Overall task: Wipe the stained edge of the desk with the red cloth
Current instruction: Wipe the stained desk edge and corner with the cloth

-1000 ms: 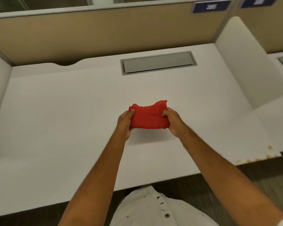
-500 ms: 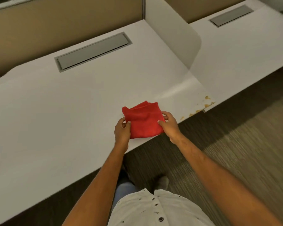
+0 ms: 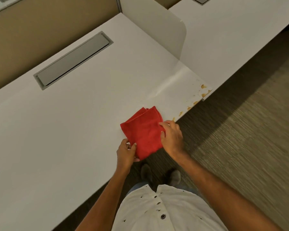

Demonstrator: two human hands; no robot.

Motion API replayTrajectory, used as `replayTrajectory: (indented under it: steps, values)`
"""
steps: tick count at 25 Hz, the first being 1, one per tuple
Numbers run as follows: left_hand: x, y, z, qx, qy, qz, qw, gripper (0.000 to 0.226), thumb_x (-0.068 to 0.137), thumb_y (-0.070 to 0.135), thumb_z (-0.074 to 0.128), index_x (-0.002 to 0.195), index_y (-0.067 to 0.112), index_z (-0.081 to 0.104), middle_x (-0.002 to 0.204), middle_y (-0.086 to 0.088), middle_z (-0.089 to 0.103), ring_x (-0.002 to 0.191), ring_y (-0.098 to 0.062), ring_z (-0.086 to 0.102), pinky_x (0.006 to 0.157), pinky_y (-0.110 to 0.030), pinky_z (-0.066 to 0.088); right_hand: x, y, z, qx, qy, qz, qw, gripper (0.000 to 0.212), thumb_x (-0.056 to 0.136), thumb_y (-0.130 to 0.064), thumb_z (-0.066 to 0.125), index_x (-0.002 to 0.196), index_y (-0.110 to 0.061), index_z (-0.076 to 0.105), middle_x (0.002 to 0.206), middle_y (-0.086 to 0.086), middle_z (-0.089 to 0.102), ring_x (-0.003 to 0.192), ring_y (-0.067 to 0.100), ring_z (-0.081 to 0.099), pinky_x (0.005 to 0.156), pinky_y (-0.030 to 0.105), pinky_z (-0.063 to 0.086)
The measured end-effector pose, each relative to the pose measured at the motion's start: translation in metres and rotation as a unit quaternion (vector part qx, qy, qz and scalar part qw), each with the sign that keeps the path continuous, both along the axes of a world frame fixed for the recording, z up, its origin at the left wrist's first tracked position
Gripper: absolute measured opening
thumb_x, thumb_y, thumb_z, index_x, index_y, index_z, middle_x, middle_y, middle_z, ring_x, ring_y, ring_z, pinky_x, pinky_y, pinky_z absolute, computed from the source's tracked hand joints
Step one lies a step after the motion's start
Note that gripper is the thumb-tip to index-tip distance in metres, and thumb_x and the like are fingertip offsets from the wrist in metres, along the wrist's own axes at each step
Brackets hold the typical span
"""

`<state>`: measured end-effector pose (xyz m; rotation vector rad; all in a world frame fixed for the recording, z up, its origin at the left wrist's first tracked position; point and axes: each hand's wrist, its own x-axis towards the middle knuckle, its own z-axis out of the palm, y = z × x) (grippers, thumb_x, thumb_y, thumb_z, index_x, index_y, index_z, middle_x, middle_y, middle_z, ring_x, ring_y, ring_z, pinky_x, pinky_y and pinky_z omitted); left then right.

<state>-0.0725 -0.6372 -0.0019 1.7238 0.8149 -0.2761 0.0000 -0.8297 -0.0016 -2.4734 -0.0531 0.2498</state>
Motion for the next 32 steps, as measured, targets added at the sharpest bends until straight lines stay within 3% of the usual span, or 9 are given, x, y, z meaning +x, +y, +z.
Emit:
replayTrajectory:
  steps: [4, 6, 8, 11, 14, 19, 26, 29, 32]
  values:
    - [-0.005, 0.02, -0.001, 0.058, 0.087, -0.221, 0.97, 0.015, 0.098, 0.03, 0.066, 0.102, 0.016, 0.067, 0.077, -0.001, 0.076, 0.054, -0.018, 0.072, 0.054, -0.035, 0.062, -0.025, 0.049, -0.009, -0.099, -0.031, 0.058, 0.993, 0.059, 0.102, -0.04, 0.054, 0.157, -0.024, 0.04, 0.169, 0.009, 0.03, 0.155, 0.031, 0.029, 0.124, 0.052, 0.03]
    - [-0.005, 0.033, -0.002, 0.13, 0.071, -0.298, 0.943, 0.019, 0.098, 0.039, 0.063, 0.091, 0.023, 0.071, 0.077, 0.006, 0.076, 0.056, -0.013, 0.071, 0.062, -0.037, 0.064, -0.036, 0.074, -0.023, -0.122, -0.017, 0.099, 0.987, 0.066, 0.105, -0.048, 0.046, 0.163, -0.025, 0.026, 0.174, 0.012, 0.016, 0.161, 0.036, 0.016, 0.129, 0.058, 0.02]
    - [-0.002, 0.047, -0.006, 0.247, 0.008, -0.283, 0.927, 0.019, 0.099, 0.041, 0.059, 0.098, 0.026, 0.072, 0.095, 0.007, 0.078, 0.074, -0.008, 0.07, 0.073, -0.034, 0.061, -0.042, 0.087, -0.039, -0.159, -0.011, 0.123, 0.98, 0.07, 0.106, -0.055, 0.038, 0.166, -0.027, 0.015, 0.176, 0.013, 0.008, 0.162, 0.038, 0.006, 0.128, 0.064, 0.012]
    - [0.013, 0.063, -0.015, 0.389, -0.091, -0.263, 0.878, 0.033, 0.101, 0.038, 0.058, 0.128, 0.021, 0.062, 0.135, -0.006, 0.065, 0.119, -0.024, 0.061, 0.099, -0.038, 0.048, -0.045, 0.089, -0.052, -0.182, -0.034, 0.087, 0.979, 0.072, 0.104, -0.066, 0.031, 0.166, -0.031, 0.017, 0.176, 0.01, 0.014, 0.162, 0.037, 0.008, 0.127, 0.068, 0.005]
    - [0.042, 0.065, -0.025, 0.405, -0.073, -0.314, 0.855, 0.06, 0.103, 0.051, 0.046, 0.153, 0.018, 0.041, 0.165, -0.008, 0.036, 0.15, -0.031, 0.034, 0.121, -0.049, 0.028, -0.035, 0.087, -0.057, -0.157, -0.037, -0.003, 0.987, 0.08, 0.096, -0.079, 0.022, 0.164, -0.035, 0.025, 0.175, 0.006, 0.018, 0.162, 0.038, 0.008, 0.122, 0.076, 0.006]
    - [0.051, 0.051, -0.054, 0.441, -0.062, -0.36, 0.82, 0.07, 0.103, 0.053, 0.019, 0.164, 0.019, 0.011, 0.173, -0.006, 0.004, 0.16, -0.028, 0.002, 0.129, -0.052, 0.004, 0.001, 0.066, -0.07, -0.114, -0.044, -0.111, 0.986, 0.073, 0.09, -0.068, 0.05, 0.152, -0.03, 0.044, 0.172, 0.007, 0.026, 0.162, 0.04, 0.007, 0.118, 0.08, 0.017]
    - [0.05, 0.052, -0.065, 0.456, -0.068, -0.347, 0.817, 0.067, 0.104, 0.052, 0.02, 0.163, 0.022, 0.009, 0.173, -0.004, 0.004, 0.16, -0.027, 0.001, 0.128, -0.053, 0.002, 0.056, 0.047, -0.065, -0.109, -0.034, -0.217, 0.969, 0.061, 0.1, -0.068, 0.035, 0.128, -0.019, 0.058, 0.166, 0.008, 0.039, 0.161, 0.037, 0.014, 0.123, 0.074, 0.017]
    - [0.05, 0.052, -0.065, 0.454, -0.062, -0.349, 0.817, 0.067, 0.104, 0.052, 0.021, 0.162, 0.022, 0.01, 0.173, -0.004, 0.005, 0.16, -0.027, 0.001, 0.128, -0.053, 0.003, 0.043, 0.06, -0.066, -0.104, -0.018, -0.206, 0.973, 0.069, 0.102, -0.063, 0.039, 0.158, -0.022, 0.038, 0.174, 0.009, 0.022, 0.163, 0.037, 0.005, 0.126, 0.069, 0.014]
    - [0.051, 0.051, -0.064, 0.453, -0.057, -0.349, 0.818, 0.068, 0.104, 0.053, 0.02, 0.163, 0.021, 0.01, 0.173, -0.004, 0.005, 0.16, -0.027, 0.001, 0.128, -0.053, 0.003, -0.004, 0.083, -0.07, -0.116, -0.03, -0.147, 0.982, 0.078, 0.102, -0.064, 0.036, 0.167, -0.025, 0.016, 0.176, 0.012, 0.008, 0.162, 0.041, 0.0, 0.126, 0.069, 0.015]
